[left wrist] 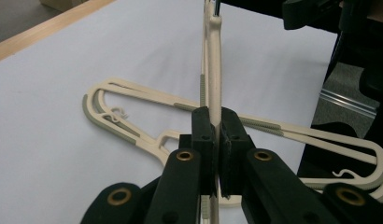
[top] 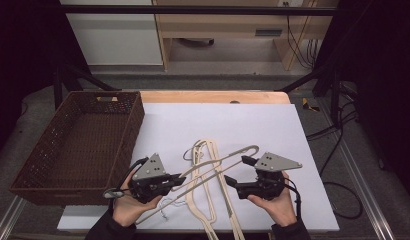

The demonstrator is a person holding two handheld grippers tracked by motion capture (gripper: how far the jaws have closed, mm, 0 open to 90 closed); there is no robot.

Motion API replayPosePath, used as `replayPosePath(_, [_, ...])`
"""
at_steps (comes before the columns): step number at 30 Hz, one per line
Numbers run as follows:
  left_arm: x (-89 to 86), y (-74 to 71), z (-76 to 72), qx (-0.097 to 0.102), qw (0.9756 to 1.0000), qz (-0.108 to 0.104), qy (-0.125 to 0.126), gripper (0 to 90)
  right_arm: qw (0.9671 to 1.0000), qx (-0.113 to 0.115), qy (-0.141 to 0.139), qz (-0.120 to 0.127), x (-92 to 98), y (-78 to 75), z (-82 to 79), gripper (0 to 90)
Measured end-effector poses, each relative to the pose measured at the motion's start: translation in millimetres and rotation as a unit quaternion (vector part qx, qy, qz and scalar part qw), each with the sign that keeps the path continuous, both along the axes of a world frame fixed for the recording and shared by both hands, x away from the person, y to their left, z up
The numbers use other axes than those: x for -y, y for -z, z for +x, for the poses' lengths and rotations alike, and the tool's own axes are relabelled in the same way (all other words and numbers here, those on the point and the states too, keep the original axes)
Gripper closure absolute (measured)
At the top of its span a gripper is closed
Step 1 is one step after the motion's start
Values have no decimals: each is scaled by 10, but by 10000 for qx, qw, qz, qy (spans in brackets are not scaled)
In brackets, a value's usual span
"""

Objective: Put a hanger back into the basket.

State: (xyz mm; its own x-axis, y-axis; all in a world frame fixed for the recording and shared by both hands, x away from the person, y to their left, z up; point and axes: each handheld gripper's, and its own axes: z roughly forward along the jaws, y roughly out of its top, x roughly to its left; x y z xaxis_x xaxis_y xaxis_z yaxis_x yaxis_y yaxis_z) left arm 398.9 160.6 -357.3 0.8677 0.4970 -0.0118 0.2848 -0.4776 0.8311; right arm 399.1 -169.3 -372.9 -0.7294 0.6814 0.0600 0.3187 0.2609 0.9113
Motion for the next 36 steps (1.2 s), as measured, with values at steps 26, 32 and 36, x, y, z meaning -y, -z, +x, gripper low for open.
replayPosePath(26, [-722,-1006,284,526,9969,-323,-495,867,9943,121,1032,246,561,126,0,81])
replayPosePath(32, [-1021,-1146,432,620,9946,-267,-784,866,9940,137,1049,264,576,120,-3,77])
replayPosePath(36, [-1248,-1168,540,693,9930,-225,-931,866,9942,148,1044,229,574,120,-3,76])
